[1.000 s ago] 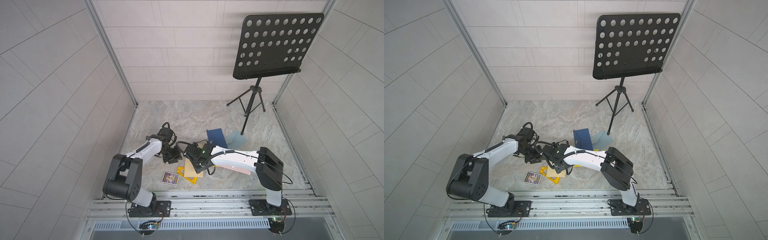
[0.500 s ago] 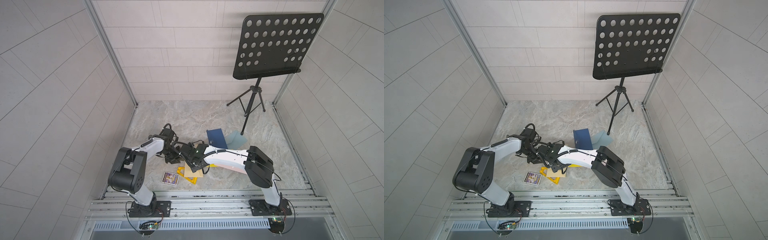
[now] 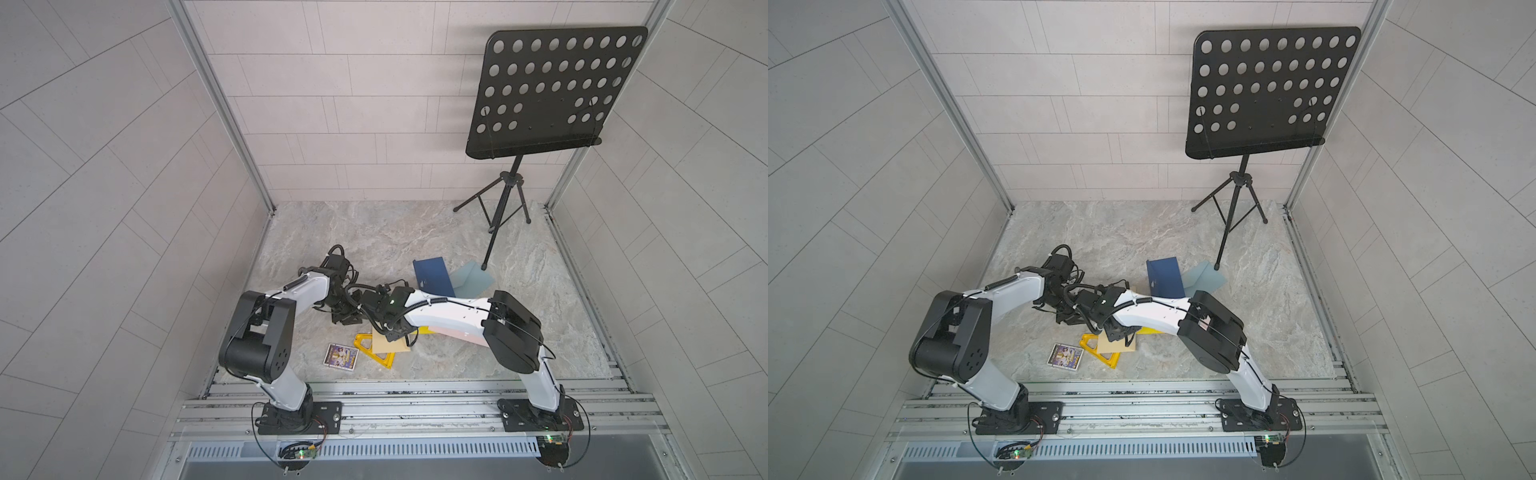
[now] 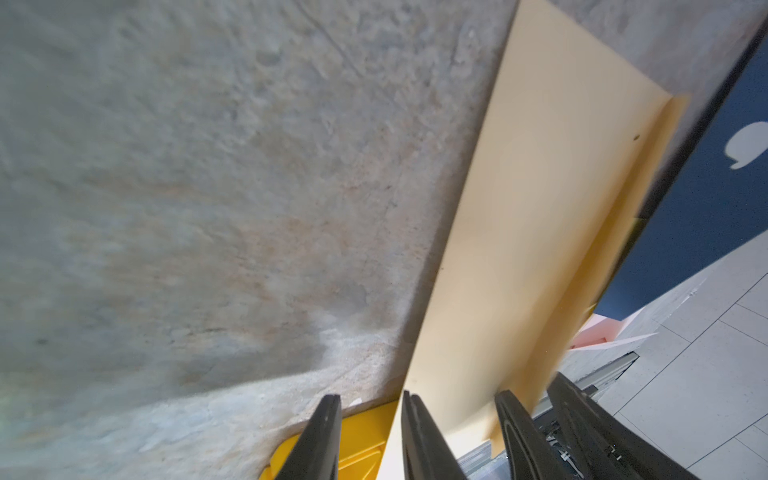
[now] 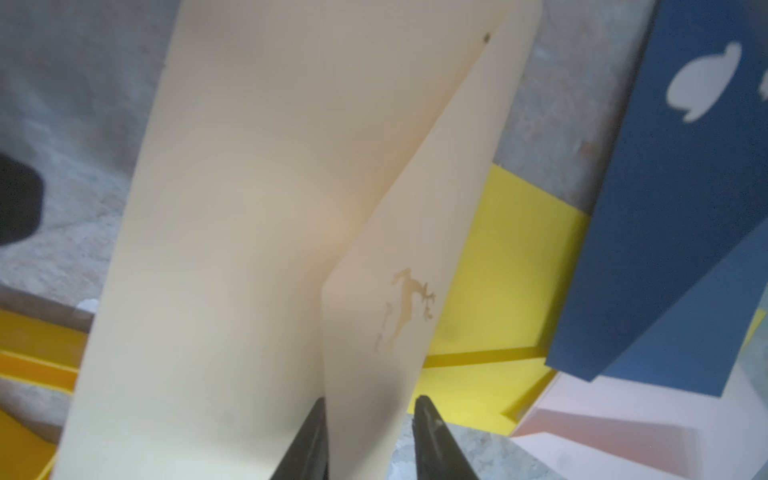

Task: Take the letter paper out of the envelope
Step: Pick up the envelope from the envelope.

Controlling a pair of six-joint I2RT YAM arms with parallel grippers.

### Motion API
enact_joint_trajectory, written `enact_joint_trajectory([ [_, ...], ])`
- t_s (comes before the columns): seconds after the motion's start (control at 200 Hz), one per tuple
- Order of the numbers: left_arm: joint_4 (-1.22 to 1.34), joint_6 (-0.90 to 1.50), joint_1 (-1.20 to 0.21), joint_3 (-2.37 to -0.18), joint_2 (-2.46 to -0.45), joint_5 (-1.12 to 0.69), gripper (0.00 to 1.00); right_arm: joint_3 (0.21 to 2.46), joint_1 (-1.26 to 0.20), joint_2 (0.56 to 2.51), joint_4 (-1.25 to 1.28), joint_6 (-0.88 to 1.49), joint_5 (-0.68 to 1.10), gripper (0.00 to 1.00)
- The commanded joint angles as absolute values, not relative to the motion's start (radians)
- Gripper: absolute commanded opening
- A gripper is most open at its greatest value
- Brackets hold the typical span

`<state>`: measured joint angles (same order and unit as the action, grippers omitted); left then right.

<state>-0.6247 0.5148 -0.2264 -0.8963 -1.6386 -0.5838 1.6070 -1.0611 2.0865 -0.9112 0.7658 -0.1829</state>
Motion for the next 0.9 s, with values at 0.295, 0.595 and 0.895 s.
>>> enact_joint_trajectory([
  [0.295,-0.649,0.494,-0.223,-0.931,-1.603,-0.595,0.47,1.568,-1.034,2.011,-0.908,0.784,-0.227,0.0],
  [0.595,-0.572,0.574,-0.228,-0.965,-1.492,-0.706,0.72,1.464,-0.94,1.819,-0.821,0.719,-0.066,0.0],
  [0.895,-0.588,0.586,-0.23,-1.024,-1.453,-0.713,0.78,1.378,-0.804,1.624,-0.733,0.712,0.2,0.0],
])
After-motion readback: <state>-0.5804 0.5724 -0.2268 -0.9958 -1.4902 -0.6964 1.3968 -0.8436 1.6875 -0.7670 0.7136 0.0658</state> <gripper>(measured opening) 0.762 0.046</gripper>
